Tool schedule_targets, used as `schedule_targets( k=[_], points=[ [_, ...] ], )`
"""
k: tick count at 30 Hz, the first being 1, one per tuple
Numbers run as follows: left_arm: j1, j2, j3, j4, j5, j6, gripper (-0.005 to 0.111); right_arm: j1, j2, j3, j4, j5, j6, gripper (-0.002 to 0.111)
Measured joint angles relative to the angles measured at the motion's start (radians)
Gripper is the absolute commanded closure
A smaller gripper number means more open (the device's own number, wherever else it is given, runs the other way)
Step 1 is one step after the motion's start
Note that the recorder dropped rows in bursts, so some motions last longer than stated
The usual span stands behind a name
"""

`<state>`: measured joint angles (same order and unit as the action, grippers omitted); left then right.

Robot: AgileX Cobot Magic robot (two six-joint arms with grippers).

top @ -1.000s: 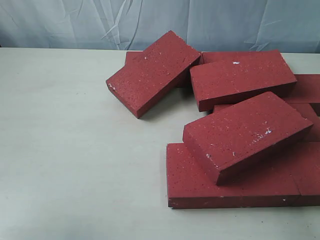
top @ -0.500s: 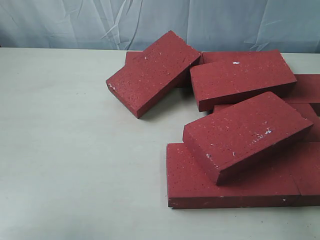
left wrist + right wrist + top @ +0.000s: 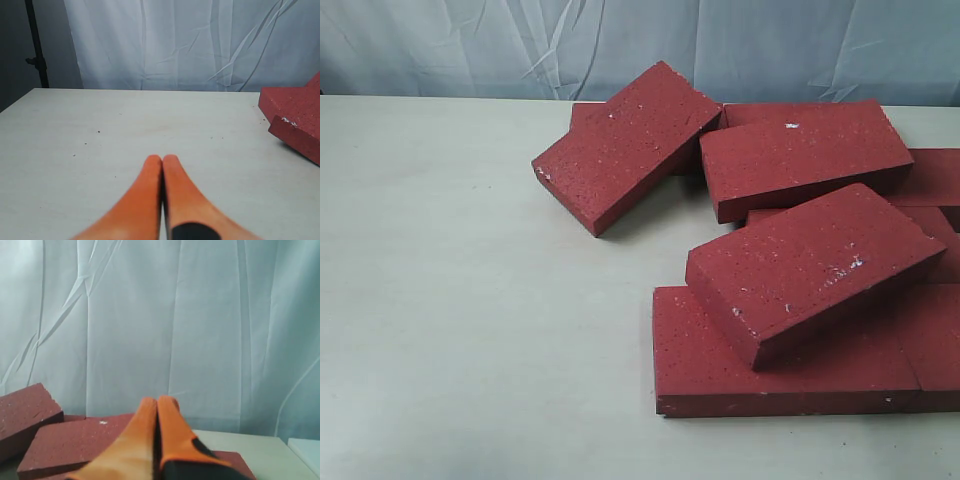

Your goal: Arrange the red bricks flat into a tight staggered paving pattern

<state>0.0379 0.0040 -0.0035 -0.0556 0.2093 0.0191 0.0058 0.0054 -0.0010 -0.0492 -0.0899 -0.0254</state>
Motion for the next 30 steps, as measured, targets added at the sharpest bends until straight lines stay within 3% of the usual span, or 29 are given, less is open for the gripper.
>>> schedule_targets(
  k=[20,30],
  points=[
    [0.000,0.000,0.000,0.000,0.000,0.000,0.107,0.000,0.000,-0.002,0.000,-0.053,0.000,0.109],
    [0.000,0.000,0.000,0.000,0.000,0.000,0.107,0.000,0.072,-0.146,0.000,0.047,0.000,0.109]
  ],
)
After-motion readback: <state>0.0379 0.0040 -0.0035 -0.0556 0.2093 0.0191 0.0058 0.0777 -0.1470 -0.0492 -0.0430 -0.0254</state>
